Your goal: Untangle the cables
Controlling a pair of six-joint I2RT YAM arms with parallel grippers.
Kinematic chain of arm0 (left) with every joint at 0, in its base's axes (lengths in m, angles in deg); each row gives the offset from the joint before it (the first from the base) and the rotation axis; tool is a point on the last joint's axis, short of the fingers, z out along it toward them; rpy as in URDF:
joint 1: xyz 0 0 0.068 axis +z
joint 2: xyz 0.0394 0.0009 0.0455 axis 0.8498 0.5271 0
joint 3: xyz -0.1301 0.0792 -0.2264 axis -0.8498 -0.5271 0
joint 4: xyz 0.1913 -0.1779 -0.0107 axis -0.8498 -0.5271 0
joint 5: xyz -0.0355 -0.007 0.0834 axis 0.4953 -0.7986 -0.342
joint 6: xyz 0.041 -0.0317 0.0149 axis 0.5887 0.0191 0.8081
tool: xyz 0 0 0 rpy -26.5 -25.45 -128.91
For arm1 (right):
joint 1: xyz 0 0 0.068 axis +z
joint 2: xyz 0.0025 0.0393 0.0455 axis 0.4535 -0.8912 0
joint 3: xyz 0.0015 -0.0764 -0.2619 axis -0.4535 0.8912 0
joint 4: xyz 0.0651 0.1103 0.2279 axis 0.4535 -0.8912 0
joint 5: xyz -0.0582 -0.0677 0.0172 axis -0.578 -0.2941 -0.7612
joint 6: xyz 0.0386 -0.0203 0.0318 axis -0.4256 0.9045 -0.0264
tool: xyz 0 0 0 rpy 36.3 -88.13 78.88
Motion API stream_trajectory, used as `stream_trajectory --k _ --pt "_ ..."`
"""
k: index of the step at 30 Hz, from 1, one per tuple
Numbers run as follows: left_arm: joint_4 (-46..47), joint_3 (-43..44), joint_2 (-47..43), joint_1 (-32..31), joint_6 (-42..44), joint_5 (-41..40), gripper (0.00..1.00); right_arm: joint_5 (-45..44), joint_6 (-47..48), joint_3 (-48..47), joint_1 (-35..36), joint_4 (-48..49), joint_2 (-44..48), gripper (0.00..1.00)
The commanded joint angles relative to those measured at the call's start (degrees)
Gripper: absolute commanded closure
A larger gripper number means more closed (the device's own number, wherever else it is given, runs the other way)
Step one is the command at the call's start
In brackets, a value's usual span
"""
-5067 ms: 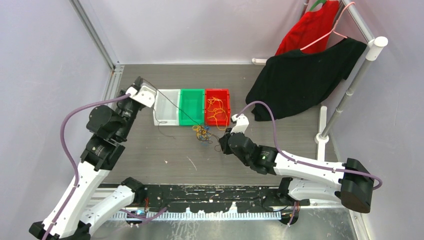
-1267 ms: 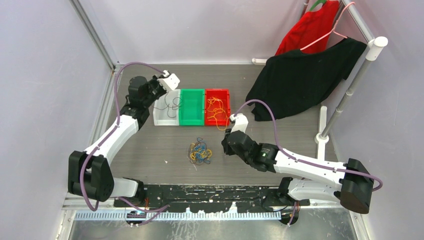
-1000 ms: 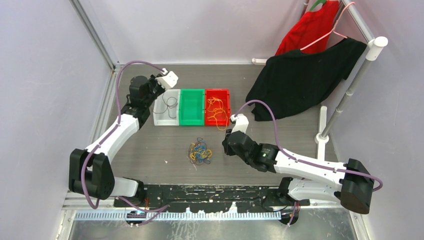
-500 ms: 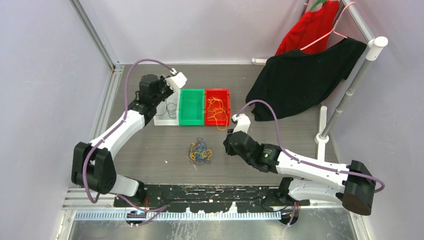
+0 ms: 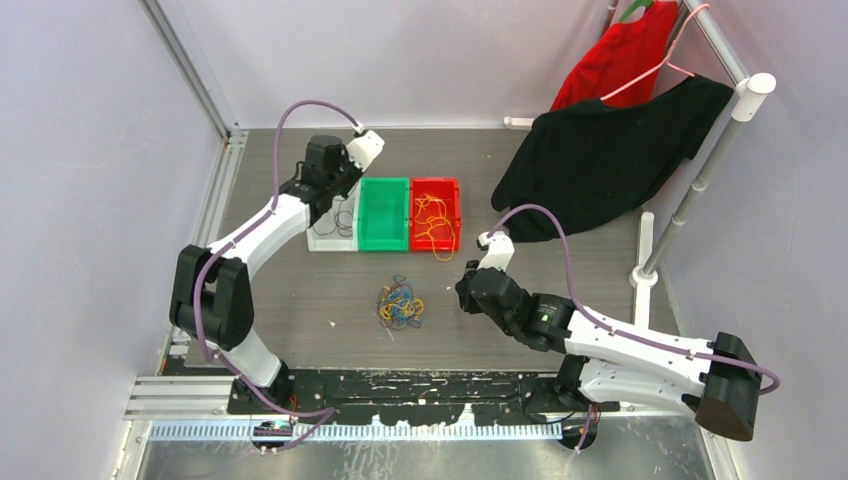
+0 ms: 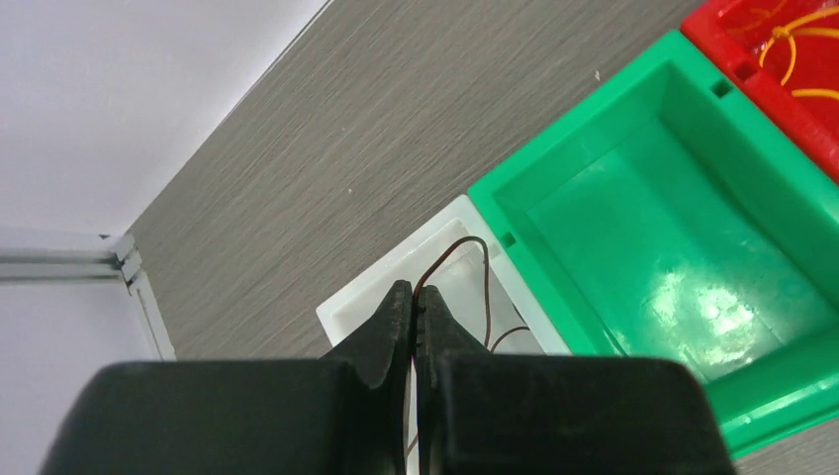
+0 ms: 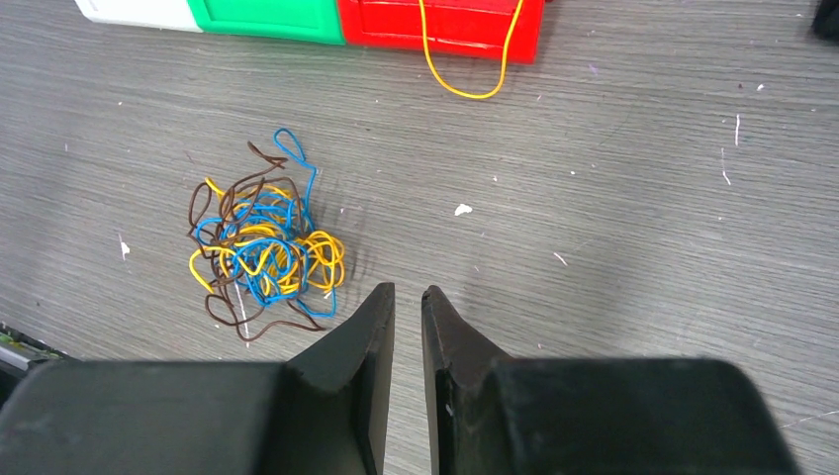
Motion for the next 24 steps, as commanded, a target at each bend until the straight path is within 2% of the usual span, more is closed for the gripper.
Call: stream_trajectory --k 1,5,11,15,20,24 --pt "-0.9 3.0 -0.3 1.7 -6.5 -1.6 1.0 -1.6 -0.5 -1.6 -0.3 1.0 -0.8 0.78" --pt "-0.4 1.1 1.0 3.5 -4.2 -4.0 1.0 -1.4 0.0 -2.3 -0.3 0.9 -1.5 0.78" --pt "5.3 -3.5 2.5 3.9 0.5 -4.1 1.0 -1.4 0.0 -3.2 -0.3 0.7 -1.5 0.78" --pt "6.3 -2.2 4.6 2.8 2.4 -3.5 1.0 -0.7 0.2 -4.4 -0.4 0.6 -2.2 0.77" --pt "-0.6 2.6 8.7 2.4 3.4 -1.4 1.0 -0.2 1.1 -6.7 -0.4 -0.3 -3.9 0.78" --pt "0.8 3.7 10.5 2.3 4.5 -1.5 0.99 -0.6 1.1 -6.8 -0.4 0.2 -3.5 0.78"
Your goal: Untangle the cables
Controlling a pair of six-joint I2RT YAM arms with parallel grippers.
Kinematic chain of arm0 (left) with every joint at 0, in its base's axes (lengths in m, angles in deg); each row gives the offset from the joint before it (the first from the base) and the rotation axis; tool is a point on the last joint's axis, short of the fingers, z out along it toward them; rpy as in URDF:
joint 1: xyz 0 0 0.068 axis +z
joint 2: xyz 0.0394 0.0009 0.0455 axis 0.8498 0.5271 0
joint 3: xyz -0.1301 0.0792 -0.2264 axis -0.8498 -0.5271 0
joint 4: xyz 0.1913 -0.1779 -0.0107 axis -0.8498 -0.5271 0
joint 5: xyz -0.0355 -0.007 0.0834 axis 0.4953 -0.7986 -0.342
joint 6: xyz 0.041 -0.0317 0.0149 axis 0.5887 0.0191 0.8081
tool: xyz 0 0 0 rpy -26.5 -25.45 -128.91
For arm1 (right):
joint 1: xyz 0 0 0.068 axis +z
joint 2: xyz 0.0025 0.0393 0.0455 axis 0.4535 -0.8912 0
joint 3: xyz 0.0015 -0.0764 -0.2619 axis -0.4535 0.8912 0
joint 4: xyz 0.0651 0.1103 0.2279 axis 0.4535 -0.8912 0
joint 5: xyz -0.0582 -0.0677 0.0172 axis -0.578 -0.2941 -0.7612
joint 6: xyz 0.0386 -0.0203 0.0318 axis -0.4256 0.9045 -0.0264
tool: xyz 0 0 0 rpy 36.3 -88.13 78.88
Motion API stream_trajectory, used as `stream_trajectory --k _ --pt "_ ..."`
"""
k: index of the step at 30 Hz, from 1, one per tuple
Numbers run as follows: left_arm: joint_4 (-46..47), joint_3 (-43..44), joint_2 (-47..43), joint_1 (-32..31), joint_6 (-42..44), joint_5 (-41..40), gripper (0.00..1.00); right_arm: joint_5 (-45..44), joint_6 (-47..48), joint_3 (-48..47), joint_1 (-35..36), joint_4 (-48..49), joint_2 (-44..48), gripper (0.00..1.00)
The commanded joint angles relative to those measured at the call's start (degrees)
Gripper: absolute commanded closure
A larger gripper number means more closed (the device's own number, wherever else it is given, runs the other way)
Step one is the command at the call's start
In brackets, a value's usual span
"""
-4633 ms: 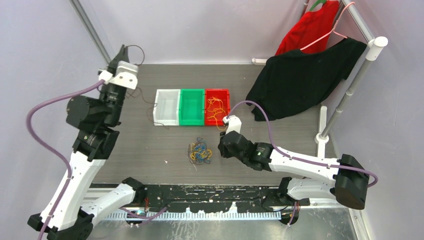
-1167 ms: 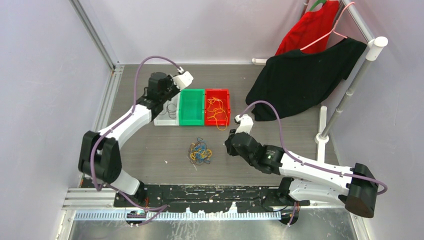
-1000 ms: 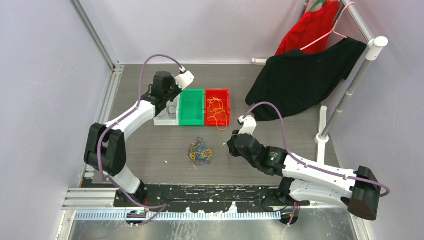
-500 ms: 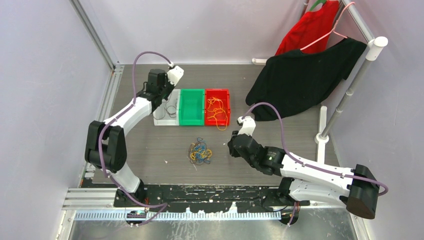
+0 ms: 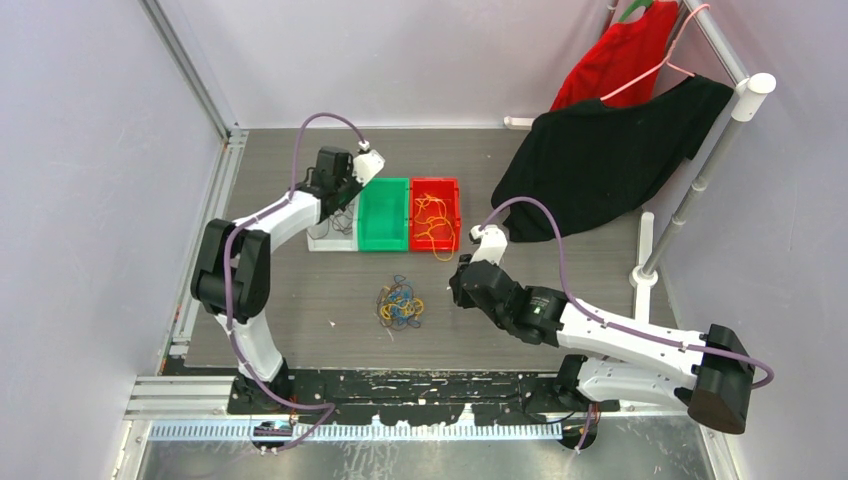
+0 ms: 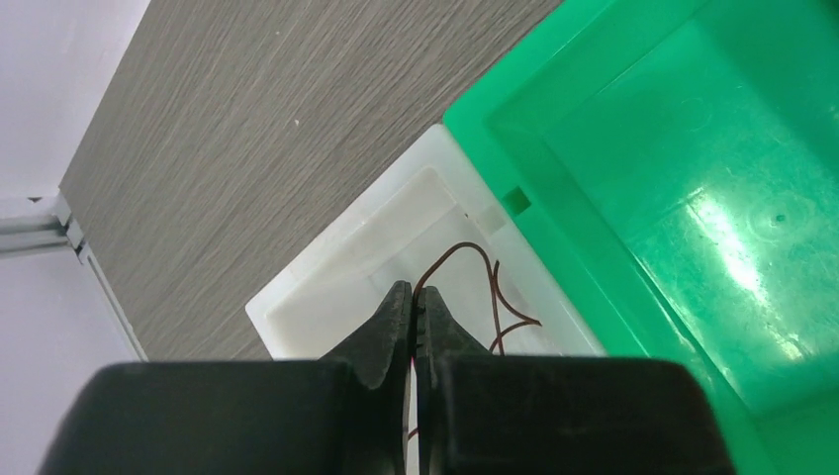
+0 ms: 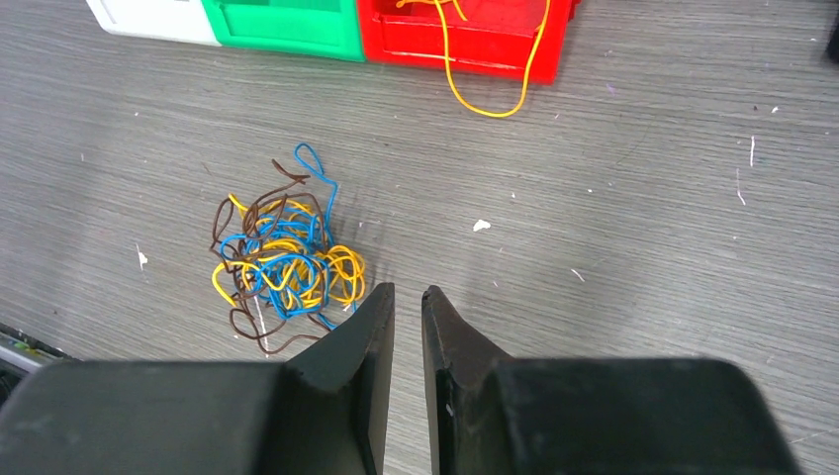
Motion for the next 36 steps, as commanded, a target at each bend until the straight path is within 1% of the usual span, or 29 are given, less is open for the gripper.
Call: stream_trajectory --k 1,3,7,9,11,15,19,21,23,27,29,32,36 --pt "0.8 3.9 1.1 -0.1 1.7 1.0 0.94 -1.0 0.7 -2.6 -0.3 0.9 0.7 0.78" --pt "-0.8 5.6 2.0 -0.1 0.8 0.9 0.83 -1.1 0.6 -2.8 -0.3 0.8 0.7 0.78" --pt "-4.4 8.1 2.0 -0.1 1.0 1.4 0.54 -1.2 0.6 -3.4 -0.3 0.4 0.8 0.78" --pt "-6.6 8.8 1.3 0.0 2.1 2.3 0.46 -1.3 0.9 -3.9 -0.3 0.0 0.6 0.78" --pt "-10.8 10.8 0.4 0.4 1.8 4.2 0.4 -1.2 1.4 -4.5 -0.3 -0.5 0.4 0.78" --pt "-21.2 16.3 -2.1 0.9 2.9 7.3 0.37 -1.1 2.2 -5.5 -0.4 -1.2 0.4 0.78" --pt "-29.6 17.8 -6.9 4.4 1.2 13.4 0.38 -0.7 2.5 -6.0 -0.5 -1.5 0.3 0.78" --pt "-34.4 17.2 -9.8 6.8 -0.2 17.1 0.4 -0.5 2.7 -6.0 -0.5 -1.5 0.4 0.78" --pt "-36.5 14.1 -13.3 9.5 -1.0 20.4 0.45 -0.5 2.8 -5.7 -0.5 -1.4 0.4 0.78" --pt "-32.2 -0.4 -21.4 12.5 0.0 21.3 0.55 0.1 2.7 -5.2 -0.5 -0.4 0.2 0.78" --pt "-29.4 -5.1 -23.8 13.3 -1.3 21.0 0.59 0.6 2.8 -5.2 -0.6 -0.1 -0.3 0.78" --pt "-27.2 -7.3 -24.0 14.9 -7.1 21.3 0.59 1.2 2.8 -5.5 -0.6 -0.1 -0.9 0.78" --pt "-23.3 -6.6 -22.0 17.8 -16.9 22.1 0.6 2.0 2.7 -5.5 -0.6 0.1 -0.7 0.78"
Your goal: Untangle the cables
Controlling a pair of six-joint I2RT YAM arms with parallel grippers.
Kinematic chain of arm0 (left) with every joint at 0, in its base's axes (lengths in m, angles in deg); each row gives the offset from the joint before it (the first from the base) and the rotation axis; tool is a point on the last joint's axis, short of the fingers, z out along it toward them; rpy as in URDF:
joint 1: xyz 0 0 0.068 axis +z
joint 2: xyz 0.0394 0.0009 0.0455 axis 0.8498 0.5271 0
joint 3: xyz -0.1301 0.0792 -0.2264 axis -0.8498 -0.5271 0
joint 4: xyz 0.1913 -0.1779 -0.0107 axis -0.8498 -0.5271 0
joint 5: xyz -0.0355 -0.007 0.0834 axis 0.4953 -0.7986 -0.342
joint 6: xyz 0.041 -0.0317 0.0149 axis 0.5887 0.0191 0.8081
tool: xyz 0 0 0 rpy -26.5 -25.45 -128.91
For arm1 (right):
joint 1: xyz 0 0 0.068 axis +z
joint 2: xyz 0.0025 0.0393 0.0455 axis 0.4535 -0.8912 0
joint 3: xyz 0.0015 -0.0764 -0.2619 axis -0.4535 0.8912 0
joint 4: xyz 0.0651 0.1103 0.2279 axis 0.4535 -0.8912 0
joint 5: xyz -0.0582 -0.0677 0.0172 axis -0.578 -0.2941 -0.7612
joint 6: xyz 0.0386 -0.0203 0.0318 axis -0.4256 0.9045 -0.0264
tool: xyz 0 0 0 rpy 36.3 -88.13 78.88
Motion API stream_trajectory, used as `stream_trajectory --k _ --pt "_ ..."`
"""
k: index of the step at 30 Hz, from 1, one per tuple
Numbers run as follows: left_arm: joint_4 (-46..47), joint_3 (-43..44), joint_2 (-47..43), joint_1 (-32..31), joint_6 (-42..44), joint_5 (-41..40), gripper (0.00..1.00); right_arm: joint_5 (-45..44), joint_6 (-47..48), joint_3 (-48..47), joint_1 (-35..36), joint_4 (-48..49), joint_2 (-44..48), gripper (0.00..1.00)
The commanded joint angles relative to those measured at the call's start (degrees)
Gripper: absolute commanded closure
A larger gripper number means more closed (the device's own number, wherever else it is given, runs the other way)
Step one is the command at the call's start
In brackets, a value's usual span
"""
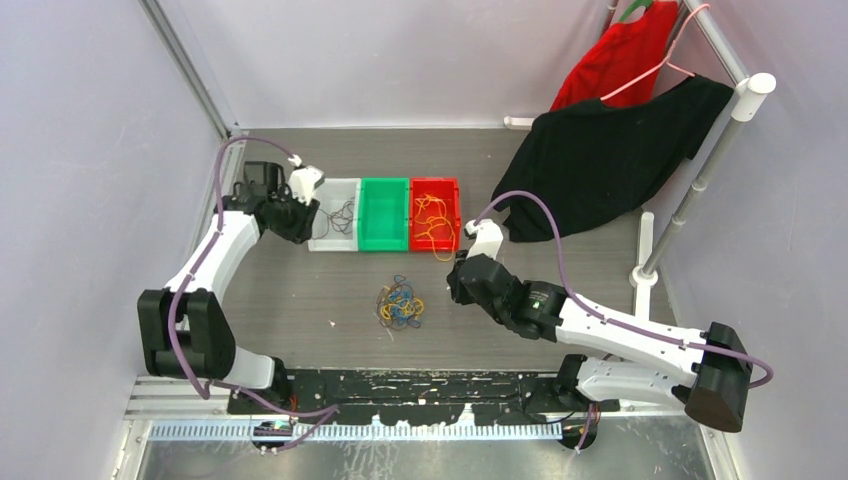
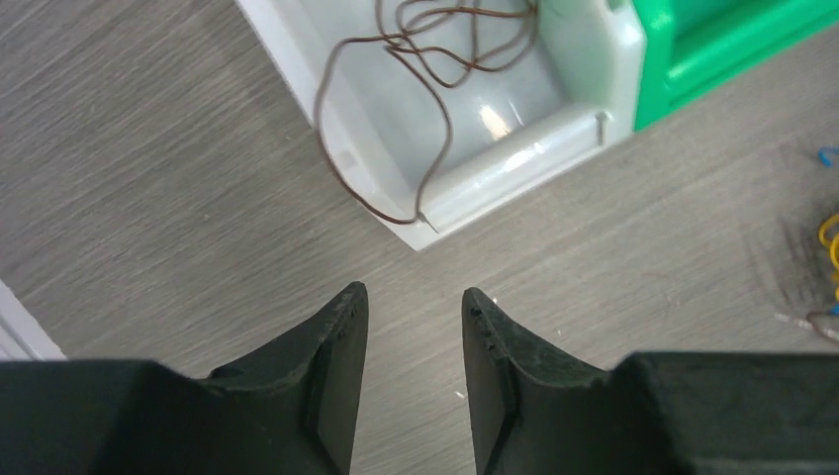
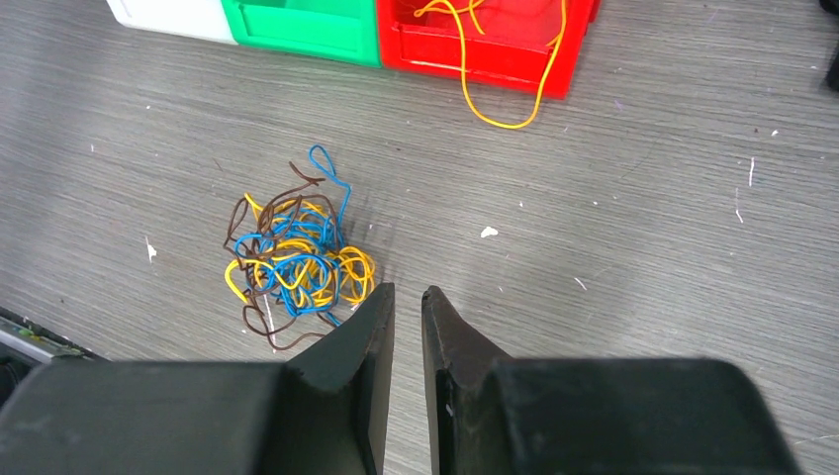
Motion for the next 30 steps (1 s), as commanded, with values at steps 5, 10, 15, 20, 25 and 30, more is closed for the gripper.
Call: stream_trajectory --k 5,10,15,20,25,30 --pt "12.1 1.0 3.1 3.6 -16.9 1.4 0.62 0.7 -0.3 -1.3 -0.3 2.7 0.9 0.78" --pt "13.8 2.2 6.7 3.7 -18.3 1.1 0.62 1.2 -0.2 -1.7 -0.3 2.5 0.6 0.78" --pt "15.2 3.2 9.2 3.8 -19.1 1.4 0.62 1.0 0.1 -2.0 -0.3 1.9 0.6 0.78" --pt "16.1 4.6 11.1 4.1 -19.9 1.6 0.68 0.5 0.1 -2.2 -0.3 0.6 1.0 0.78" --pt "17.5 4.7 11.3 4.2 -19.8 2.1 0.76 0.6 -0.2 -1.9 -0.2 0.6 1.0 0.78" --pt "18.6 4.8 12.0 4.1 -19.0 1.9 0.82 0.4 -0.1 -2.4 -0.2 0.4 0.7 0.78"
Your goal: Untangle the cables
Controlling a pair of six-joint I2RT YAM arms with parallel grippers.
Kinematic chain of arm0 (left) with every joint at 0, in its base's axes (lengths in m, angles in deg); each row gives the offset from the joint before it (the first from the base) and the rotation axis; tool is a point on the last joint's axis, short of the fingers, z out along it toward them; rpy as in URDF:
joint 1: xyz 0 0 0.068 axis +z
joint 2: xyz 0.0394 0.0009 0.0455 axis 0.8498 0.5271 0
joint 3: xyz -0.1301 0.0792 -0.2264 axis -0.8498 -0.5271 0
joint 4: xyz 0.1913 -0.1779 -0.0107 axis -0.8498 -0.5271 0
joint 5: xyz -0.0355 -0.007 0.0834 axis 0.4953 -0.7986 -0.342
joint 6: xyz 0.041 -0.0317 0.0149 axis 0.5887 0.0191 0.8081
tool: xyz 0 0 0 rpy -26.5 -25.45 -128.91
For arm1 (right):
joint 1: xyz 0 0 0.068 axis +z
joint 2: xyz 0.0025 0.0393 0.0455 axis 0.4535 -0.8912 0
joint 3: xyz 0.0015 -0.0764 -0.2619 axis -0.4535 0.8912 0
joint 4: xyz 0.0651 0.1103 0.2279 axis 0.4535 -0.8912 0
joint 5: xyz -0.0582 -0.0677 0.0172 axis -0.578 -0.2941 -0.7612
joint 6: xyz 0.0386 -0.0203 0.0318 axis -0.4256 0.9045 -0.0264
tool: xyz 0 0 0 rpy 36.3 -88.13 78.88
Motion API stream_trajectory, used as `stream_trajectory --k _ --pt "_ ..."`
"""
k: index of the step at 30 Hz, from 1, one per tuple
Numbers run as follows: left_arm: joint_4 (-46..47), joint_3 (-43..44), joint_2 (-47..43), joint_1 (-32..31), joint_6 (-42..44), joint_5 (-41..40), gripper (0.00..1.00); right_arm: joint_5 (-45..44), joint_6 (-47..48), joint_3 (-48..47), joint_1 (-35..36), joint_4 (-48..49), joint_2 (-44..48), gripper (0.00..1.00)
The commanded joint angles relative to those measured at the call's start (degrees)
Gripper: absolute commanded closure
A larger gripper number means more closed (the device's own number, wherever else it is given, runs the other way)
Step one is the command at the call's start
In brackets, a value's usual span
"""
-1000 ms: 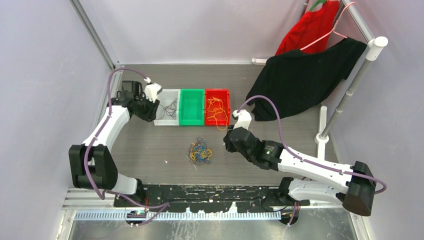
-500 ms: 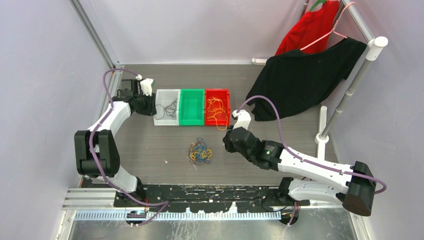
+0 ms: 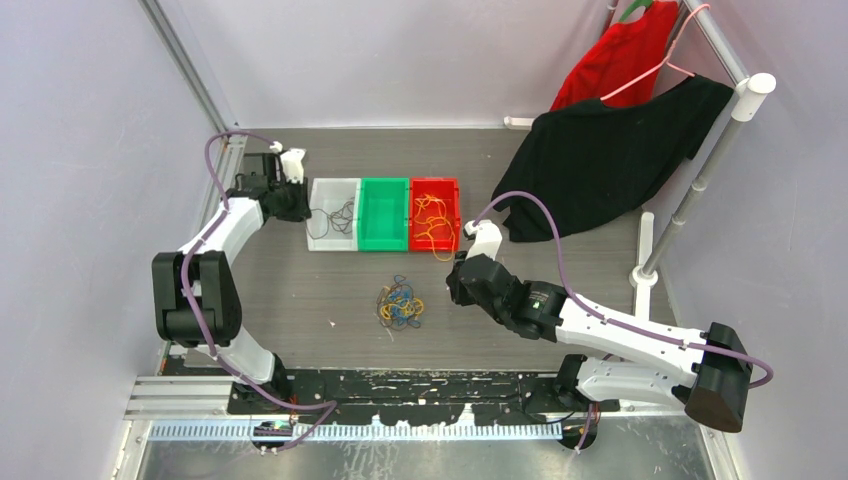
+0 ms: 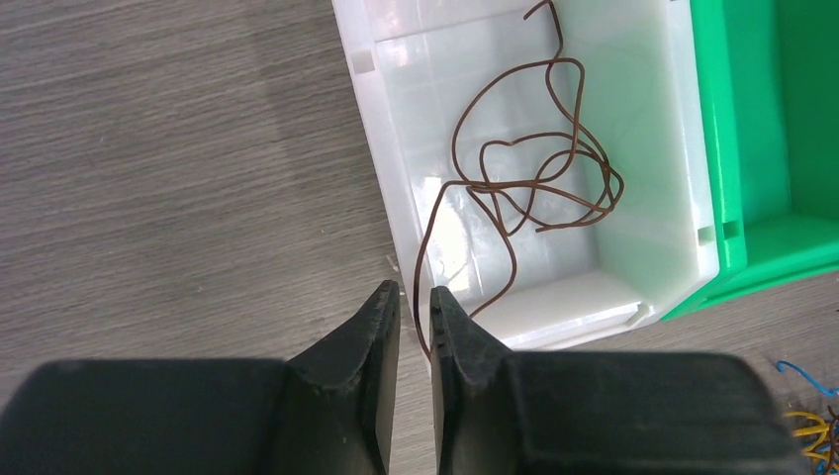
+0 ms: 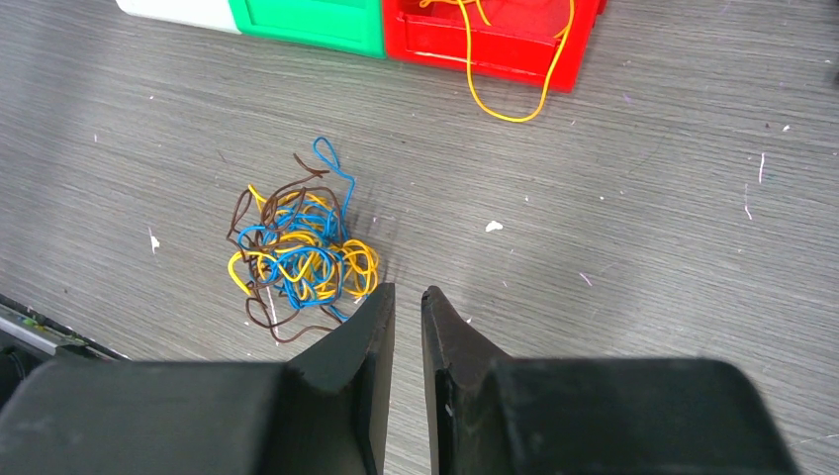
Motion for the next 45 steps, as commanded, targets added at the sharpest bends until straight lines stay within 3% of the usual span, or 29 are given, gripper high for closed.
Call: stream_trajectory --k 1,20,29,36,45 --pt "4.0 2.2 0.5 0.3 0.4 1.0 0.83 -0.8 0.0 -2.5 -0.2 0.6 0.6 0.78" --pt "5.9 0.3 -0.4 0.1 0.8 3.9 1.0 -1.6 0.2 -2.3 -0.2 0.1 0.8 0.78" --pt "7.5 0.2 0.5 -3.5 -0.2 4.5 1.0 -1.8 -0.3 -1.5 -0.3 0.4 1.2 0.79" --pt "8.8 3.7 5.9 -7.8 1.2 0.1 1.0 -1.7 -0.6 -1.6 -0.3 0.0 1.0 0.79" --pt "16.9 3.2 11.3 -11.3 12.1 -11.1 1.0 -2.5 -0.5 -1.8 -0.4 -1.0 2.0 0.79"
